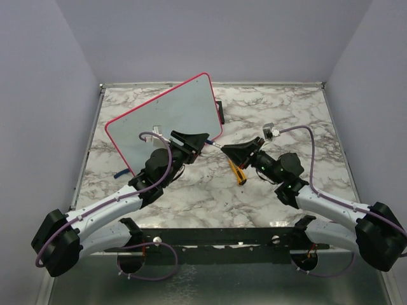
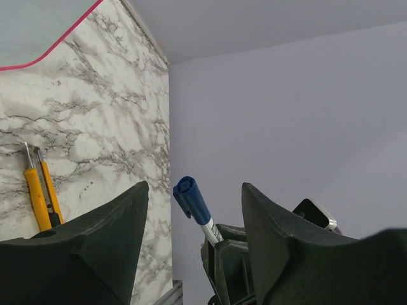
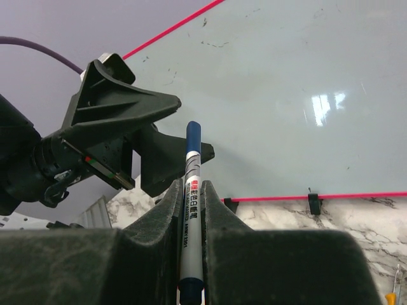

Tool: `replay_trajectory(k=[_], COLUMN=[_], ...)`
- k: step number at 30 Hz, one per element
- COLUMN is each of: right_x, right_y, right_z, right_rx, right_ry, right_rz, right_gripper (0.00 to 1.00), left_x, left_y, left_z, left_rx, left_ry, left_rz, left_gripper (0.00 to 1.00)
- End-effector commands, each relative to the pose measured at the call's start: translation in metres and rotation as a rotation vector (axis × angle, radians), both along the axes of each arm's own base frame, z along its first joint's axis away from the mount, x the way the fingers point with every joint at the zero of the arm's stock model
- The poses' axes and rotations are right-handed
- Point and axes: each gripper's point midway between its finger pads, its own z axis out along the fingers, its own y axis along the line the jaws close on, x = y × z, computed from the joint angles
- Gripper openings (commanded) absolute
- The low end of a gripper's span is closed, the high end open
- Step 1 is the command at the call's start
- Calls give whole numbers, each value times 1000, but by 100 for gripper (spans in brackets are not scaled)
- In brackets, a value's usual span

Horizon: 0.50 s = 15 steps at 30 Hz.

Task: Write a sentence on the whiteboard
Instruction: Open the whiteboard marker at the center of the board.

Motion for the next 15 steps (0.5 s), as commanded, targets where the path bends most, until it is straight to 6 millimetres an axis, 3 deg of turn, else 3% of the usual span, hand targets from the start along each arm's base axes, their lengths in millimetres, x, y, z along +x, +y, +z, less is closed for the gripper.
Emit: replay_trajectory(k=[1, 8, 15], right_x=[4, 2, 1], right_y=[0, 7, 10], right_z=[21, 20, 19], right_rx=[38, 33, 29], right_ry=[-62, -64, -65], right_rz=[-30, -12, -12], right_gripper=[1, 1, 1], left_x=[2, 4, 6], left_y=[4, 3, 3], left_z=[-1, 1, 0], left_rx=[-47, -50, -60], left_ry=[14, 15, 24], left_rz=[24, 27, 34], left_gripper=[59, 51, 36])
